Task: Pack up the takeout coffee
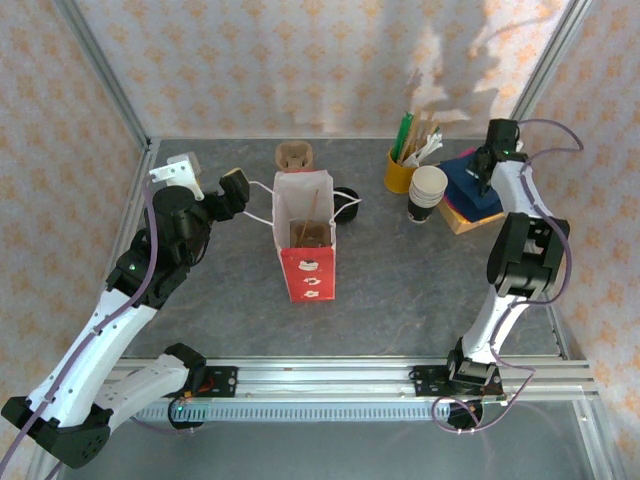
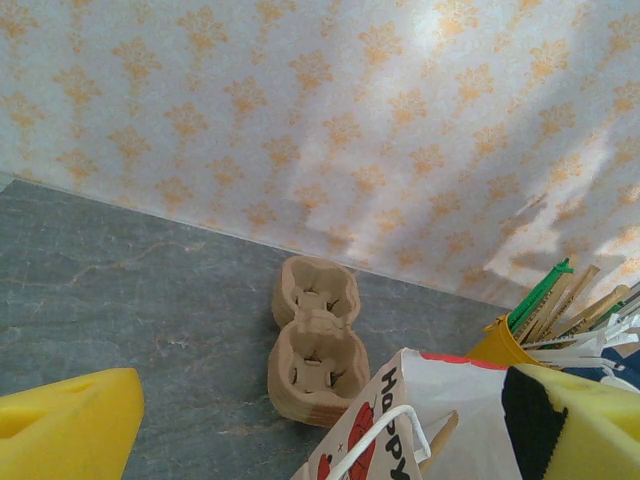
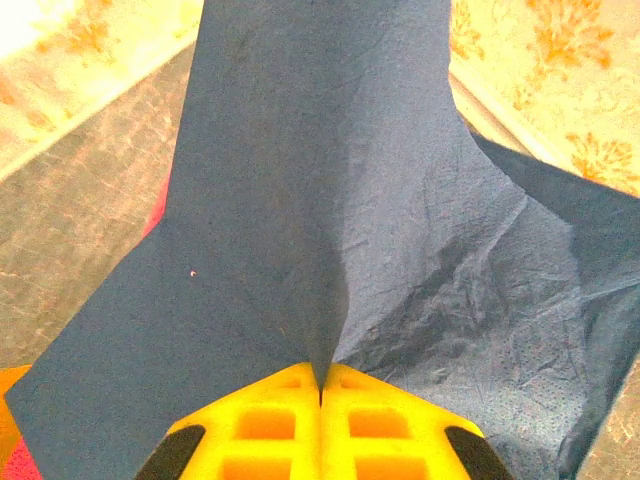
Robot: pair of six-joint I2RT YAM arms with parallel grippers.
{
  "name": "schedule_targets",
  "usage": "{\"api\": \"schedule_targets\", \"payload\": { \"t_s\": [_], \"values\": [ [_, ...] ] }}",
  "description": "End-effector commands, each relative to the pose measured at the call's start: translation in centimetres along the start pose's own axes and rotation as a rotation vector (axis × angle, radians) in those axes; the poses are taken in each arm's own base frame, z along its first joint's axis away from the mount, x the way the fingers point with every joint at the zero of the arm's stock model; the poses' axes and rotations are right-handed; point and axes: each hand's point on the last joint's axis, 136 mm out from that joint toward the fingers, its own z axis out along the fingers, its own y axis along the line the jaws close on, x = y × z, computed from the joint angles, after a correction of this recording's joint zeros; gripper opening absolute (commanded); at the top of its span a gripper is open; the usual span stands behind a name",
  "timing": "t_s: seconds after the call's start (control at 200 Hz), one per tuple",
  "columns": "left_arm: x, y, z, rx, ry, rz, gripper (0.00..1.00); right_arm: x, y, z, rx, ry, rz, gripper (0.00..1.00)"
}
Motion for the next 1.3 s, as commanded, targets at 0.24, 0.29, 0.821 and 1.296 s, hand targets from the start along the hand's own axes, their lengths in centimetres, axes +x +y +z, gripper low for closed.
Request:
{"api": "schedule_targets", "payload": {
  "t_s": [0.24, 0.29, 0.821, 1.296],
  "values": [
    [-0.8, -0.3, -0.5, 0.031, -0.033, -0.019, 0.94, -3.9, 1.7, -8.7, -0.145, -0.101, 0.024, 0.0],
    [-0.9, -0.3, -0.6, 0.032, -0.035, -0.022, 0.94, -4.3, 2.6, -10.4, -0.208, -0.114, 0.029, 0.0],
    [-0.6, -0.6, -0.2, 0.052, -0.03, -0.035, 0.94, -3.6, 15.0, -36.6, -1.093, -0.172, -0.06, 0.0],
    [-0.1, -0.6, 0.1, 0.052, -0.025, -0.043, 0.94, 7.2, 24.7, -47.2, -1.505, 0.094, -0.039, 0.0]
  ]
}}
